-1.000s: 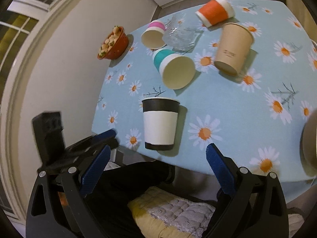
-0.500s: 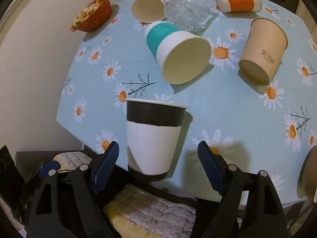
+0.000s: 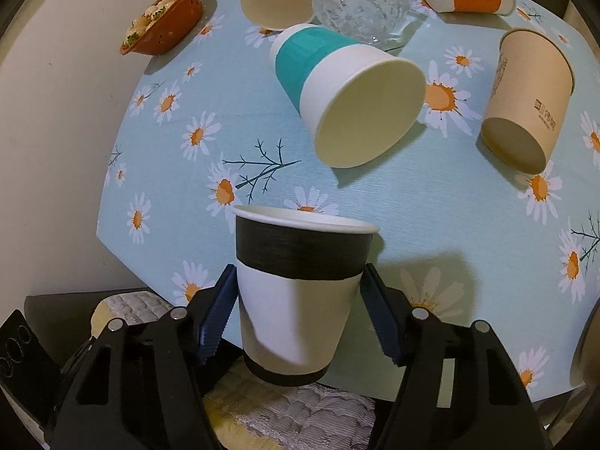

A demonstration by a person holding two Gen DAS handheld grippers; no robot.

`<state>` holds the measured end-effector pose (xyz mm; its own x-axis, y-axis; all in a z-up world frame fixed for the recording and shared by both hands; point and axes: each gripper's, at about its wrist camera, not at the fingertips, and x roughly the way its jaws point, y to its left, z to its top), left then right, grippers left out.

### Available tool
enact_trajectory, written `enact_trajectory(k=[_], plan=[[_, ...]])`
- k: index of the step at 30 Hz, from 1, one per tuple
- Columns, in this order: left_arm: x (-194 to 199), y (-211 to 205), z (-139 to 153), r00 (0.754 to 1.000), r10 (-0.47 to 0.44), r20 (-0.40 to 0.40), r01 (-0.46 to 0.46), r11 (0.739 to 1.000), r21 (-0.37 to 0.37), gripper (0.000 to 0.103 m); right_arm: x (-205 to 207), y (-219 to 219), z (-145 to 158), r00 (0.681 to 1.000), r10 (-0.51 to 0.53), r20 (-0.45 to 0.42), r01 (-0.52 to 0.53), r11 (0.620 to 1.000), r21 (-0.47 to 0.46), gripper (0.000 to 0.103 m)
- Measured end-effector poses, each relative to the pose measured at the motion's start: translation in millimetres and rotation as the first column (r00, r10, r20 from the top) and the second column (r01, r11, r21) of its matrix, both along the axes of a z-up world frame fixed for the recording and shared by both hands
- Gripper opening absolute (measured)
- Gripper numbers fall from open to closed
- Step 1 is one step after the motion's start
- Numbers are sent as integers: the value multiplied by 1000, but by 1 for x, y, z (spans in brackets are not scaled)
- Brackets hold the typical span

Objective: Flip cup upright
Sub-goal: 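Bring the right tool to the upright cup and close around it, then lift the black-and-white cup with the right tool while the left tool withdraws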

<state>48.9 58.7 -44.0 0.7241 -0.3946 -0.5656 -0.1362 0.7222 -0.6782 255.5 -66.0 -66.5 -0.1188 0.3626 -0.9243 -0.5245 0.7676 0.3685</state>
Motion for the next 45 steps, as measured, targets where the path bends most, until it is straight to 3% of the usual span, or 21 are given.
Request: enact_trajectory(k=[6,12,16,21,25,31,36,38,45], plan=[[-1,6,-2,1000,17,11,-17,1000,-11,68,-3,-5,11,1000,-14,22,13,1000,20,66],[-2,16,-1,998,46,39,-45,998,-33,68,-15,-20,38,994,-41,106,32,996,79,65],[0,24,4,996,68,59,-67,998,-22,68,-31,-34,59,970,-81,227,45,987,156,65],[2,32,6,994,85,74,-84,996,-22,68,-52,-46,72,936,-147,319,69,967,245,65],[2,37,4,992,101,82,-98,995,-37,68,-72,-52,82,878,-217,427,80,945,316,65],[-2,40,4,987,123,105,-119,992,-46,68,-97,-48,82,750,-303,588,71,920,384,65],[-6,39,7,984,134,120,-132,991,-21,69,-112,-41,63,648,-344,680,64,914,401,65],[-7,38,8,982,138,126,-137,990,-12,77,-116,-39,54,599,-354,718,75,918,390,66],[-8,40,7,981,142,131,-139,990,-34,77,-115,-34,21,535,-359,765,80,923,377,65]])
